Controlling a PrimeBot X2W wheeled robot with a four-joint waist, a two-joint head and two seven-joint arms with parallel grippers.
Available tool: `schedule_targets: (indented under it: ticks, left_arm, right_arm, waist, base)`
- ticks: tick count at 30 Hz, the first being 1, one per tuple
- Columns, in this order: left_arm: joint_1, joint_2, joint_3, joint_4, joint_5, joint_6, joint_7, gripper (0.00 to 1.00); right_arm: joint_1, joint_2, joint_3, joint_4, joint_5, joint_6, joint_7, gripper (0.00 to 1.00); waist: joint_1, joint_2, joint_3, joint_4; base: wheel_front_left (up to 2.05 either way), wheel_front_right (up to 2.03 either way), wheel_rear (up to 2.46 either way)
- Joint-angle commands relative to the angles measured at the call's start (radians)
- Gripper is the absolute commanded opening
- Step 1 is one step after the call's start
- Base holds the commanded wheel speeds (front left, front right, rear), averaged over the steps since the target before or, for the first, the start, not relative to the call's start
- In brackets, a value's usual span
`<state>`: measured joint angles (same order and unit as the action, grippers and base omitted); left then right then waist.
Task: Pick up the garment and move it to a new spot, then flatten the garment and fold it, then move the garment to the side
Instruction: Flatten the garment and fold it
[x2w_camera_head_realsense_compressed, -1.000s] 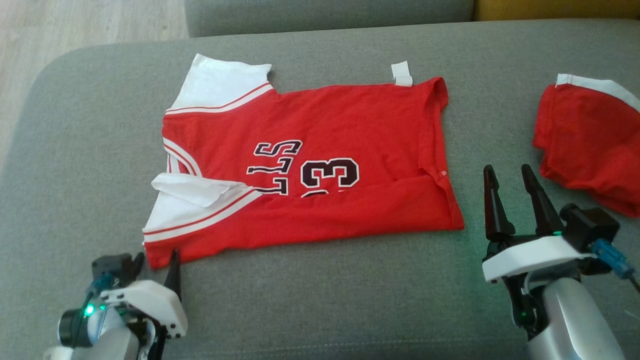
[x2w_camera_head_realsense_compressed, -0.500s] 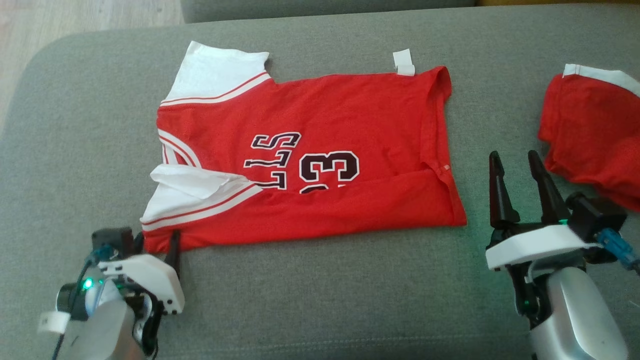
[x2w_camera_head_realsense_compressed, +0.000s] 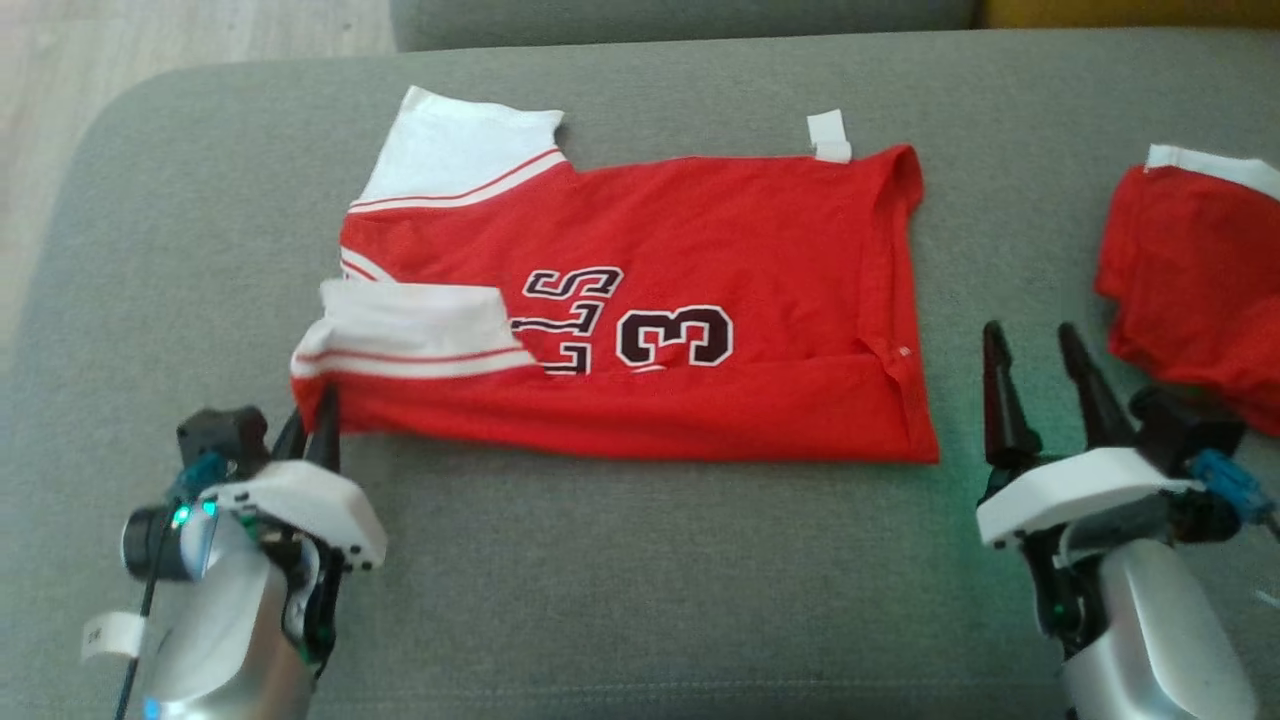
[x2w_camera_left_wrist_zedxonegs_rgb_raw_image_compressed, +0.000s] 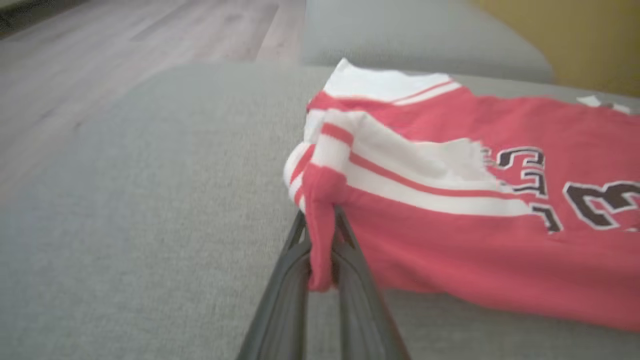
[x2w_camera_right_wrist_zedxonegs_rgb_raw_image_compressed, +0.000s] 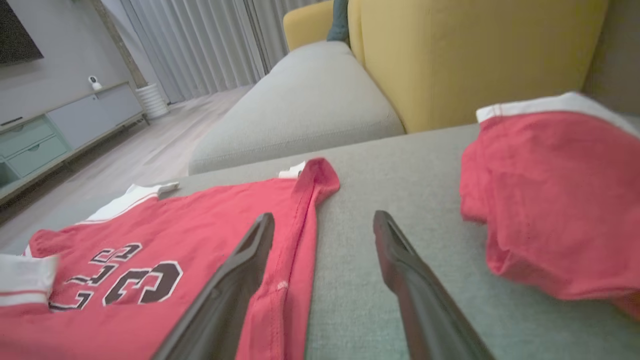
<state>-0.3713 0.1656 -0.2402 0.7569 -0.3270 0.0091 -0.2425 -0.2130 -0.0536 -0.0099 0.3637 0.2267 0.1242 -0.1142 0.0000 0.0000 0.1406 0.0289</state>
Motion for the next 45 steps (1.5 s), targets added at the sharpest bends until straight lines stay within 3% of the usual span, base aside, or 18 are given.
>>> schedule_targets:
  ticks: [1, 9, 23, 24, 25, 26, 36, 45]
  left_arm:
    - [-0.008, 0.024, 0.043, -0.053, 0.008, 0.006, -0.017, 0.0]
    - [0.048, 0.022, 0.025, -0.185, 0.031, 0.006, -0.019, 0.0]
    - [0.079, 0.032, 0.013, -0.227, 0.022, 0.016, -0.011, 0.0]
    - [0.081, 0.033, 0.014, -0.228, 0.021, 0.018, -0.011, 0.0]
    - [0.084, 0.034, 0.014, -0.229, 0.02, 0.02, -0.011, 0.0]
    - [0.087, 0.036, 0.015, -0.229, 0.019, 0.022, -0.011, 0.0]
    - [0.138, 0.054, 0.005, -0.225, 0.014, 0.028, -0.004, 0.0]
    - [0.288, 0.079, 0.01, -0.295, -0.003, 0.054, 0.007, 0.0]
  right_arm:
    - [-0.012, 0.003, 0.03, -0.012, 0.011, 0.007, 0.016, 1.0]
    - [-0.043, 0.003, 0.075, 0.15, 0.103, 0.007, 0.099, 1.0]
    - [-0.148, 0.003, 0.159, 0.391, 0.2, 0.007, 0.081, 1.0]
    - [-0.153, 0.003, 0.177, 0.403, 0.215, 0.007, 0.083, 0.84]
    - [-0.159, 0.003, 0.194, 0.41, 0.227, 0.007, 0.081, 0.18]
    - [-0.164, 0.003, 0.208, 0.416, 0.237, 0.007, 0.075, 0.0]
    - [-0.177, 0.003, 0.216, 0.474, 0.163, 0.007, 0.019, 0.0]
    - [-0.046, 0.003, 0.165, 0.382, 0.079, 0.007, 0.107, 0.0]
  waist:
    - [0.0, 0.0, -0.007, 0.013]
    - [0.0, 0.0, -0.001, 0.044]
    - [0.0, 0.0, 0.007, 0.044]
    - [0.0, 0.0, 0.005, 0.042]
    - [0.0, 0.0, 0.004, 0.04]
    - [0.0, 0.0, 0.002, 0.038]
    - [0.0, 0.0, -0.06, 0.014]
    - [0.0, 0.0, -0.154, -0.015]
  base:
    - [0.0, 0.0, 0.0]
    - [0.0, 0.0, 0.0]
    - [0.0, 0.0, 0.0]
    - [0.0, 0.0, 0.0]
    - [0.0, 0.0, 0.0]
    - [0.0, 0.0, 0.0]
    - [0.0, 0.0, 0.0]
    - [0.0, 0.0, 0.0]
